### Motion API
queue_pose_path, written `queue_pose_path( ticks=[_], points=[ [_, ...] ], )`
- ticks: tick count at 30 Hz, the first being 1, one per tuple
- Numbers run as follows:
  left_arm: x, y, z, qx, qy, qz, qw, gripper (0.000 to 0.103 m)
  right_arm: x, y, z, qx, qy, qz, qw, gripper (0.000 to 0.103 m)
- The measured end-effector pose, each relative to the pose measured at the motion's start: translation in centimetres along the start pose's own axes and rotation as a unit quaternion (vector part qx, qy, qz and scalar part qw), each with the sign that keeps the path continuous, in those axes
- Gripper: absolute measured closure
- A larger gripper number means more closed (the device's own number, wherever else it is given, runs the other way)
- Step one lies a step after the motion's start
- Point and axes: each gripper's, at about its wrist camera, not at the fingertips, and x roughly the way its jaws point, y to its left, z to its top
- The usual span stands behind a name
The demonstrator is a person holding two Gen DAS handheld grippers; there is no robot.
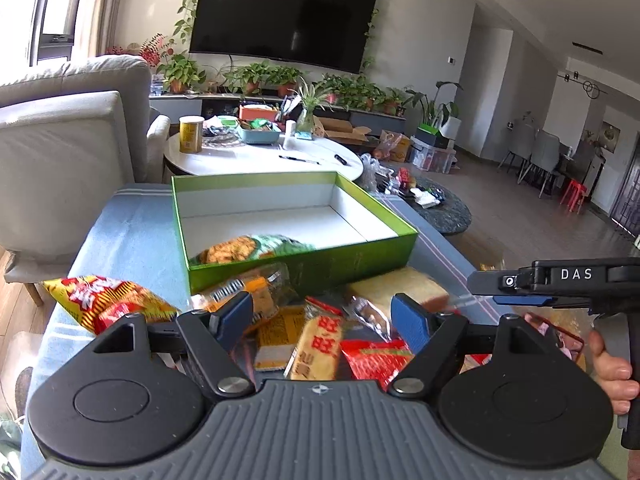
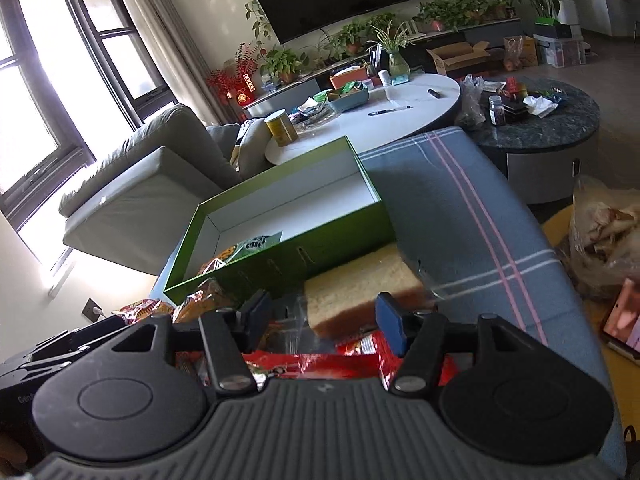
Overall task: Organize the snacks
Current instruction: 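Move the right tool to the red round-biscuit bag, then grasp the red biscuit bag with the right tool and lift it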
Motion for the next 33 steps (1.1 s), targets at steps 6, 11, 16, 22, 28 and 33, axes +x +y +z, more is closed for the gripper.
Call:
queue_pose_path(
  ticks=[6, 11, 16, 22, 28, 33],
  points=[
    [0.5, -1.1, -1.8, 0.002, 0.03, -0.008, 0.9995, 0.029, -0.1, 0.0, -2.6, -0.007, 0.026, 0.009, 1.0, 0.018],
    [0.7, -1.7, -2.9, 0.012, 0.047, -0.014, 0.9987, 0.029, -0.5, -0.2, -4.3, -0.006, 0.043, 0.01, 0.999, 0.018],
    [0.5, -2.7, -4.2, 0.039, 0.064, -0.055, 0.9957, 0.029, 0.0, -0.6, -5.1, 0.005, 0.064, 0.011, 0.998, 0.018],
    [1.1, -4.8, -5.1, 0.084, 0.078, -0.075, 0.9906, 0.029, 0.7, -0.6, -5.3, 0.024, 0.075, 0.02, 0.997, 0.018],
    [2.3, -6.2, -5.7, 0.109, 0.1, -0.086, 0.9853, 0.029, 1.0, 0.0, -5.6, 0.027, 0.091, 0.031, 0.995, 0.018],
    [3.6, -6.8, -5.7, 0.11, 0.112, -0.085, 0.984, 0.029, 1.3, 0.6, -5.8, 0.023, 0.093, 0.03, 0.995, 0.018]
  ],
)
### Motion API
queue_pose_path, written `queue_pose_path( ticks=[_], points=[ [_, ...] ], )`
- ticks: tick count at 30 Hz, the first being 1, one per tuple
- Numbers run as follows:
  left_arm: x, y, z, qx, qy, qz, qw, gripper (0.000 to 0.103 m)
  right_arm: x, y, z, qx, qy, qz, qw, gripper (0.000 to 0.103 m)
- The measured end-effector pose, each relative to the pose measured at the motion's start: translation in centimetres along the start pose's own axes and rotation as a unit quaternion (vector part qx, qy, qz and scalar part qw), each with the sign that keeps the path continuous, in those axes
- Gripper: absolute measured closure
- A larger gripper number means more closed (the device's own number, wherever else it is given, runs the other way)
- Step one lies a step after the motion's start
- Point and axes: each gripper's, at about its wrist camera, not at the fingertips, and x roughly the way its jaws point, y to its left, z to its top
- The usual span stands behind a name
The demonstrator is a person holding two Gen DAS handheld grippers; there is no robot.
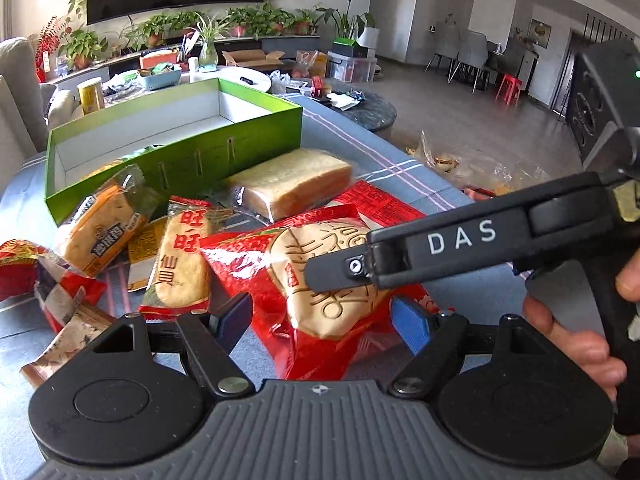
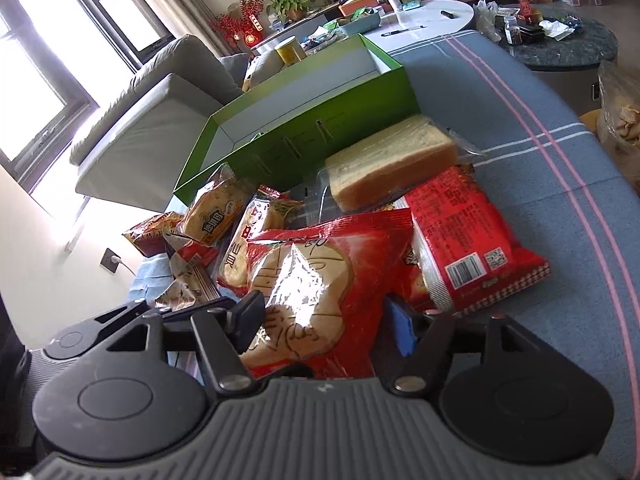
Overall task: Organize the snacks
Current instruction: 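Grasp the red biscuit bag with the right tool and lift it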
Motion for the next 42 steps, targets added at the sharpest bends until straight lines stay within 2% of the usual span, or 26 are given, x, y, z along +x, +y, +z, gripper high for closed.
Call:
queue_pose_path(
  ticks=[3, 4, 12, 17, 25, 29, 33, 37, 42],
  points=[
    [0.7, -0.1, 0.2, -0.001, 0.004, -0.001, 1.0, 0.028, 0.2, 0.2, 0.1, -0.003, 0.001, -0.001, 1.0, 0.018],
    [0.8, -0.1, 0.2, 0.001, 0.003, 0.001, 1.0, 0.024, 0.2, 0.2, 0.1, -0.004, 0.002, -0.001, 1.0, 0.018],
    [1.2, 0.6, 0.0, -0.015, -0.003, -0.016, 0.9998, 0.024, 0.6, -0.2, 0.3, 0.011, 0.01, 0.008, 1.0, 0.018],
    [0.1, 0.1, 0.0, -0.012, -0.023, -0.041, 0.9988, 0.031, 0.5, 0.6, 0.1, -0.005, 0.008, 0.009, 1.0, 0.021],
    [-1.7, -0.4, 0.4, -0.006, -0.048, -0.041, 0.998, 0.031, -1.1, 1.9, 0.1, -0.019, -0.008, 0.013, 1.0, 0.025],
    [-1.7, -0.2, 0.1, -0.003, -0.037, -0.04, 0.9985, 0.031, -1.0, 2.0, 0.1, -0.024, -0.004, 0.008, 1.0, 0.025],
    [-1.4, 0.3, -0.7, -0.001, -0.017, -0.019, 0.9997, 0.031, -0.5, 1.1, -0.2, -0.017, 0.004, -0.001, 1.0, 0.025],
    [-0.8, 1.2, -1.1, -0.015, 0.001, -0.005, 0.9999, 0.025, -0.8, 0.2, -0.1, -0.009, -0.002, -0.015, 1.0, 0.025],
    [0.3, 1.5, -1.2, -0.035, 0.01, -0.021, 0.9991, 0.023, 0.3, 0.0, -0.3, -0.006, 0.017, -0.001, 1.0, 0.024]
  ],
)
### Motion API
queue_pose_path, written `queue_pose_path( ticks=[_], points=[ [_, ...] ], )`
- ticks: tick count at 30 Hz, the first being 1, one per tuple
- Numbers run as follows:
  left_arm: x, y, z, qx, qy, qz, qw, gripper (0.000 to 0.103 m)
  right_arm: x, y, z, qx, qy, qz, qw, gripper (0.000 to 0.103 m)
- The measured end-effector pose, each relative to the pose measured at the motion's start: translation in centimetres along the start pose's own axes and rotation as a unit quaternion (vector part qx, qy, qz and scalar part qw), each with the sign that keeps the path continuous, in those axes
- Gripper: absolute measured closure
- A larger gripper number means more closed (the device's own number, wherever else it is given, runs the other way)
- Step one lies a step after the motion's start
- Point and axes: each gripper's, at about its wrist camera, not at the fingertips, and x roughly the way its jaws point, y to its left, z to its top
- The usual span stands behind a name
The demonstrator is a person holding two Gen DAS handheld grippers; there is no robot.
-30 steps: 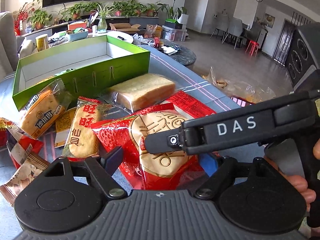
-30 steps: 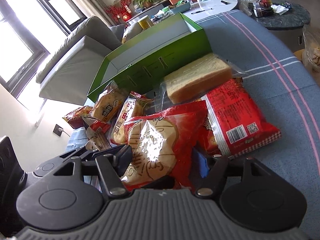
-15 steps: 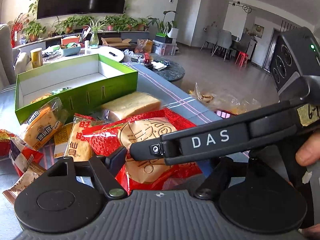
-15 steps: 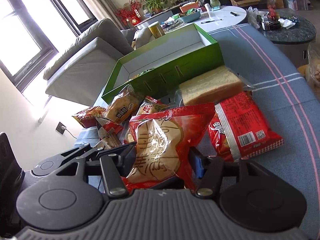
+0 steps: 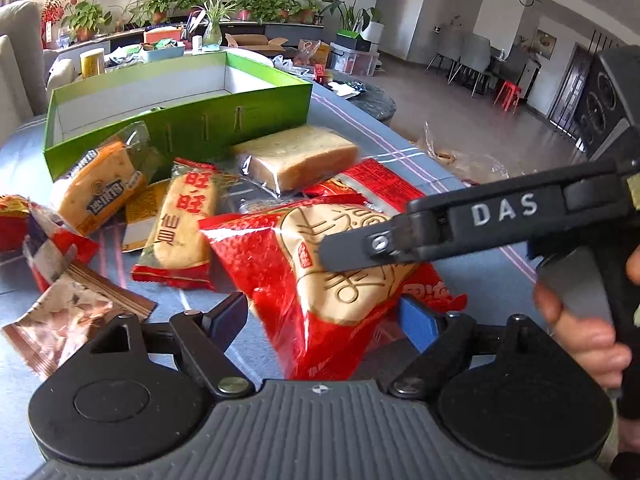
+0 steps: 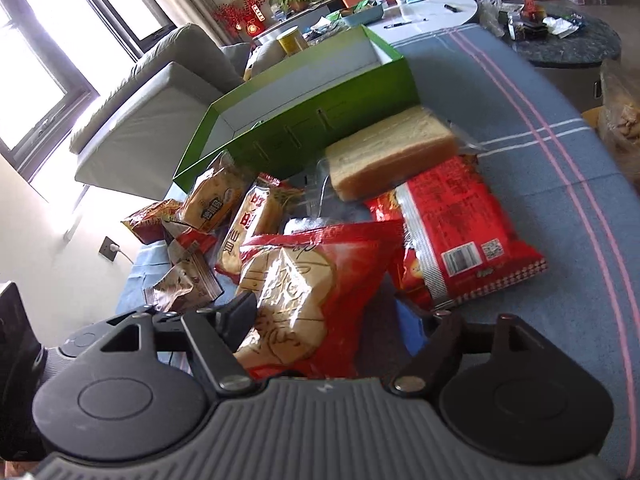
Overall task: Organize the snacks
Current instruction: 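Grasp the red biscuit bag with the right tool and lift it, then lower the red biscuit bag into the green box and open the right tool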
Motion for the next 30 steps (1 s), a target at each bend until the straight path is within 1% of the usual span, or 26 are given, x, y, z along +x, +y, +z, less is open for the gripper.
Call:
queue_pose_path(
  ticks=[1, 3, 5, 7, 9, 12, 17, 21, 27, 30],
  points=[
    [0.1, 0.0, 0.0, 0.001, -0.007, -0.003, 1.0, 0.023, 0.3, 0.0, 0.0, 0.003, 0.001, 0.004, 1.0, 0.024],
    [0.2, -0.1, 0.2, 0.003, -0.012, -0.015, 0.9998, 0.027, 0.6, 0.0, 0.1, 0.008, 0.005, 0.015, 1.0, 0.026],
    [-0.2, -0.7, 0.4, 0.01, -0.02, -0.017, 0.9996, 0.032, 0.8, 0.1, 0.2, 0.012, 0.021, 0.041, 0.999, 0.03],
    [-0.8, -1.5, 0.6, 0.025, -0.031, -0.024, 0.9989, 0.032, 0.5, 0.9, 0.0, -0.005, 0.014, 0.03, 0.999, 0.032],
    [-1.7, -2.0, 0.8, 0.038, -0.048, -0.021, 0.9979, 0.032, -0.1, 1.4, -0.1, -0.011, 0.006, 0.026, 1.0, 0.036],
    [-2.6, -2.6, 1.5, 0.044, -0.068, -0.018, 0.9966, 0.032, -1.5, 1.6, 0.4, -0.005, -0.014, 0.038, 0.999, 0.039],
    [-3.8, -3.1, 3.1, 0.062, -0.095, -0.012, 0.9935, 0.032, -3.6, 3.0, 1.3, -0.029, -0.054, 0.037, 0.997, 0.039],
    [-4.2, -3.0, 5.2, 0.075, -0.114, 0.003, 0.9906, 0.032, -4.3, 3.8, 3.0, -0.045, -0.075, 0.041, 0.995, 0.039],
    [-4.1, -1.8, 9.3, 0.082, -0.141, 0.028, 0.9861, 0.032, -3.5, 5.0, 6.8, -0.073, -0.089, 0.052, 0.992, 0.039],
    [-3.5, -0.8, 11.3, 0.082, -0.152, 0.034, 0.9844, 0.032, -2.9, 5.2, 8.8, -0.082, -0.098, 0.058, 0.99, 0.039]
  ],
)
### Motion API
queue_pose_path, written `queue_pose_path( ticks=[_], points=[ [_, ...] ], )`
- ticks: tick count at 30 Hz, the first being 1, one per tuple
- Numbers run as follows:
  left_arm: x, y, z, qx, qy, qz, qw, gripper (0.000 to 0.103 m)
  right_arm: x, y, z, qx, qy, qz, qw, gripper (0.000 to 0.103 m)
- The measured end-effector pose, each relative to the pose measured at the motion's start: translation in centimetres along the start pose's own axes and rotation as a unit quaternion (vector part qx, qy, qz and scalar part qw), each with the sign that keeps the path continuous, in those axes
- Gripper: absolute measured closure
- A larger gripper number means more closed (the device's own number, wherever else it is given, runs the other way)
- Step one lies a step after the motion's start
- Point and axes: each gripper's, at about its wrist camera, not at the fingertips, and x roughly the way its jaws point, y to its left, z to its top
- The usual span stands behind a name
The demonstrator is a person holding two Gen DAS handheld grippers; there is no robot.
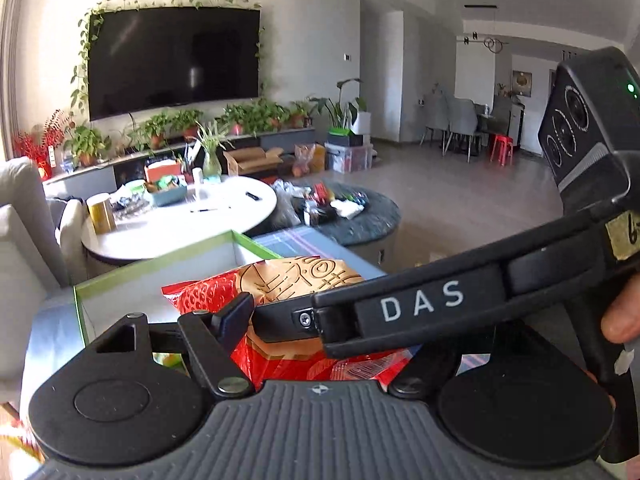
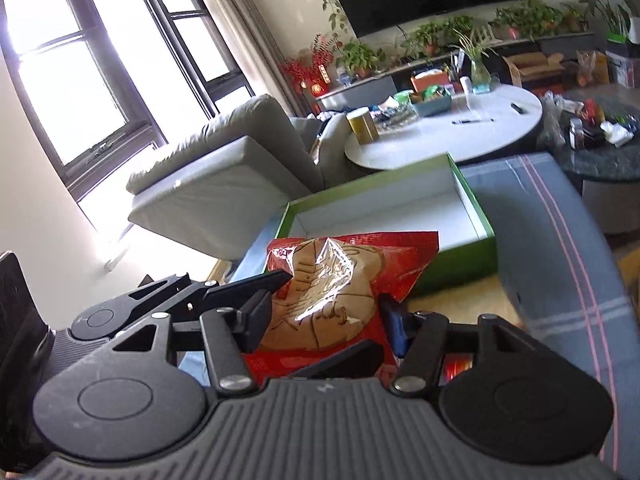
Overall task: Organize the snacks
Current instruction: 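Lower the red biscuit bag into the green box and open the right tool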
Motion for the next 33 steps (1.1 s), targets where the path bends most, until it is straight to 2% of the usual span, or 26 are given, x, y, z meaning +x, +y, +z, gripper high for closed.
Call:
queue_pose_path(
  ticks=[7, 13, 19, 20, 24, 28, 33],
  points=[
    [4.2, 2.8, 2.3, -0.02, -0.008, 0.003, 0.9998, 0.032, 2.8, -1.9, 4.1, -0.011, -0.007, 0.003, 1.0, 0.039],
    [8.3, 5.0, 2.9, -0.04, 0.009, 0.002, 0.9992, 0.032, 5.7, -4.1, 5.9, -0.015, 0.003, 0.0, 1.0, 0.039],
    [11.5, 6.8, 2.0, -0.056, 0.031, 0.003, 0.9979, 0.032, 8.4, -6.3, 6.3, -0.001, 0.01, 0.009, 1.0, 0.039],
    [12.0, 7.1, 1.8, -0.055, 0.032, 0.001, 0.998, 0.036, 8.9, -6.6, 6.3, 0.002, 0.01, 0.009, 1.0, 0.039],
    [13.6, 7.9, 1.3, -0.067, 0.051, -0.002, 0.9964, 0.037, 10.1, -7.7, 6.1, 0.019, 0.002, 0.03, 0.999, 0.04],
    [14.0, 7.8, 0.3, -0.06, 0.069, 0.003, 0.9958, 0.037, 10.1, -8.0, 5.8, 0.019, 0.0, 0.001, 1.0, 0.04],
    [13.5, 7.6, -0.6, -0.07, 0.082, 0.01, 0.9941, 0.037, 8.7, -7.7, 4.9, 0.009, 0.0, -0.01, 1.0, 0.04]
  ],
)
